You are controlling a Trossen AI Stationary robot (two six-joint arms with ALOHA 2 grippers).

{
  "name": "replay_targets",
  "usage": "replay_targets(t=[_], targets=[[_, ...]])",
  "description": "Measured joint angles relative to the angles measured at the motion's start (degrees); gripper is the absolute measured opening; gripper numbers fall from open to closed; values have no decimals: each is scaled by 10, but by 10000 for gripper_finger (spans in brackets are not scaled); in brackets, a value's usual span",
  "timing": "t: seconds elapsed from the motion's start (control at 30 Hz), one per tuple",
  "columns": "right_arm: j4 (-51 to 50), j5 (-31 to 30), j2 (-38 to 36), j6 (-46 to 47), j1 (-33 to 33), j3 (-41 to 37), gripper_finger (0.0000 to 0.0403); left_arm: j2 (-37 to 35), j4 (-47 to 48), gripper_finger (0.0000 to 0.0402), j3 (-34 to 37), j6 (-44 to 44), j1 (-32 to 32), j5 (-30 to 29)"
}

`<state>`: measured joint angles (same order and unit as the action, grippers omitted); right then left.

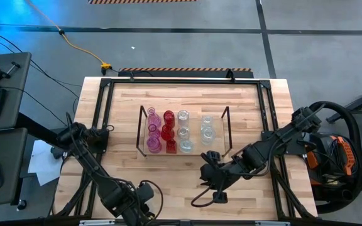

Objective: Sort vases onto shelf
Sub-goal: Put the transparent vase aligned with the other transparent vases on the shelf

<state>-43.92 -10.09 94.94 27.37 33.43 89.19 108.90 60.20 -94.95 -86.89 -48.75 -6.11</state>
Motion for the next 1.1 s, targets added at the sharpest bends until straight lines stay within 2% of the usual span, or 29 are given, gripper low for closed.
replay_targets(t=[0.13,0.43,0.77,0.87,1.1], targets=[[0,0,0,-4,0,0,83,0,-8,115,33,-15,0,15],[-2,0,0,-5,0,0,83,0,-41,115,51,-9,3,9],[-5,0,0,-5,0,0,83,0,-192,112,118,4,16,43],[-9,0,0,-5,0,0,83,0,-191,94,118,18,24,46],[-53,0,0,-4,0,0,83,-1,-185,19,118,54,54,46]])
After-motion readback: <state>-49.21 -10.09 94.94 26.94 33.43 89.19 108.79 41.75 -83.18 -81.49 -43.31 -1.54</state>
